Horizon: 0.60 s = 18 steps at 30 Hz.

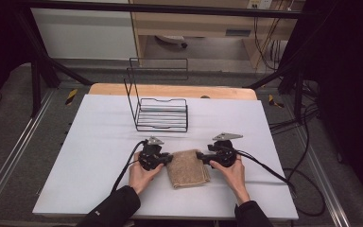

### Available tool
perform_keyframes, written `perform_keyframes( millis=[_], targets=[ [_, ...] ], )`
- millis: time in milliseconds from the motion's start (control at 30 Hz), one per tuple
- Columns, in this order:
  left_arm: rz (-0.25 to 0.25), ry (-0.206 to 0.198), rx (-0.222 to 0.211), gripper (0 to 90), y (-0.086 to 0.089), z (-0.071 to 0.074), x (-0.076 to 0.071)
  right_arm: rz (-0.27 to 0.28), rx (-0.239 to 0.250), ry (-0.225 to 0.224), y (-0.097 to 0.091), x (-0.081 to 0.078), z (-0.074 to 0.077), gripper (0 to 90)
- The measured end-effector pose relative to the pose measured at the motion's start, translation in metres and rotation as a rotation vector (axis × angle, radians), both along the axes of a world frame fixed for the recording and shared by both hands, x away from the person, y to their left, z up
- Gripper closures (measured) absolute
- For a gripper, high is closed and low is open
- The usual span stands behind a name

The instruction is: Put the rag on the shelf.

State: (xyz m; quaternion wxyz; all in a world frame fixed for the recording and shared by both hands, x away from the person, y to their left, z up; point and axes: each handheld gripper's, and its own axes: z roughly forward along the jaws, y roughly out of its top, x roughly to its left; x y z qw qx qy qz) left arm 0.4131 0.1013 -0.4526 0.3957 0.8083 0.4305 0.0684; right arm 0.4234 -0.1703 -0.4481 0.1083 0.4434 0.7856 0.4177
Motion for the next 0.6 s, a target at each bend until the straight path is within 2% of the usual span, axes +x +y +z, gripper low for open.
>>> perform_keyframes(
  millis=[67, 300, 467, 600],
  targets=[
    [-0.002, -0.002, 0.000, 77.0, -0.0003, -0.0002, -0.0001, -0.012, 0.002, 0.009, 0.0009, 0.0033, -0.0018, 38.9],
    [-0.009, -0.009, 0.008, 77.5, -0.0009, -0.0005, 0.0001, 0.002, 0.018, 0.036, 0.0042, 0.0042, -0.0063, 49.5],
    [-0.013, -0.009, 0.008, 77.6, -0.0008, -0.0006, 0.0004, 0.006, 0.026, 0.045, 0.0058, 0.0037, -0.0085, 54.4],
    [-0.019, -0.006, 0.008, 77.8, -0.0004, -0.0004, 0.0013, 0.017, 0.037, 0.045, 0.0075, 0.0028, -0.0103, 61.9]
  ],
)
